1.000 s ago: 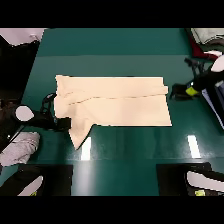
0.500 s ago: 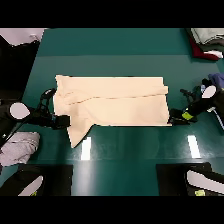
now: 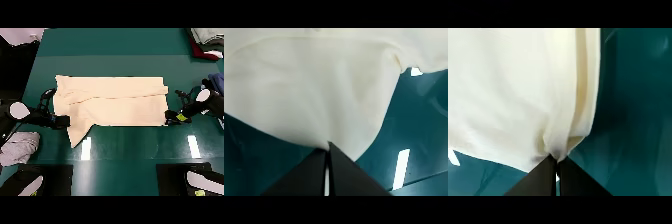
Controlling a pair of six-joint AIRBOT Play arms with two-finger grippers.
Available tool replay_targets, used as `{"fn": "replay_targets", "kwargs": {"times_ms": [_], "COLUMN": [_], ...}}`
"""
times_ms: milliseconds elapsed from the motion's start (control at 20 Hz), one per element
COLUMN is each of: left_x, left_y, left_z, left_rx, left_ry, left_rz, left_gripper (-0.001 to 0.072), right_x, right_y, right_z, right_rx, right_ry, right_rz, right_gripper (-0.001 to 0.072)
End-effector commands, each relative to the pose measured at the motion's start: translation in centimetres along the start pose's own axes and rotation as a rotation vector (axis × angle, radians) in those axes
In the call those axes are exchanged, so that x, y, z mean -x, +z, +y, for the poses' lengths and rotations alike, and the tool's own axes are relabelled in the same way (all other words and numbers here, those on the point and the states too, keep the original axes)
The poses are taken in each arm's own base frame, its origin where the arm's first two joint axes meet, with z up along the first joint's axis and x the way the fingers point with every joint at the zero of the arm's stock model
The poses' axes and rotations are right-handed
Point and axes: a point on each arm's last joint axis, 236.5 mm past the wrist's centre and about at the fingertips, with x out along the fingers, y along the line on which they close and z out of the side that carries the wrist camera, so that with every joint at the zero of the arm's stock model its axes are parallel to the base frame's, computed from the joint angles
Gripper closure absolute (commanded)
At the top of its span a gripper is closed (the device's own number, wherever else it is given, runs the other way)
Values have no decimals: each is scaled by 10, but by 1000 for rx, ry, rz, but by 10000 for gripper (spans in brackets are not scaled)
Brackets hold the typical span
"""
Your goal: Fold the shirts.
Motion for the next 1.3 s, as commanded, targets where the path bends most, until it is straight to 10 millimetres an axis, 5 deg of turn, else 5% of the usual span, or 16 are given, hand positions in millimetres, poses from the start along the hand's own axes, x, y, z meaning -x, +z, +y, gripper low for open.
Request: {"fn": "replay_targets", "kwargs": {"times_ms": [0,200,350,550,700,900,1150,1250], "left_x": [13,66,102,115,112,118,90,69], "left_y": [-6,-12,-36,-49,-6,47,96,102], "left_z": [-6,-26,-54,-76,-45,4,13,20], "left_rx": [-65,-147,-185,-207,-203,-183,-176,-163], "left_ry": [-5,-11,-96,-180,-32,194,215,224], "left_rz": [38,4,14,41,-126,-299,-359,-314], "left_gripper": [677,677,676,676,676,676,676,676], "right_x": [15,80,123,156,155,139,117,119], "right_y": [-9,-32,-51,-54,-39,10,63,82], "right_z": [1,-11,-11,-9,-3,19,23,22], "right_rx": [49,84,57,45,55,34,-18,-19], "right_ry": [-36,-118,-103,-105,-83,40,105,102], "right_rz": [35,-8,-102,-249,-286,-348,-378,-390], "right_gripper": [699,699,700,701,701,701,701,702]}}
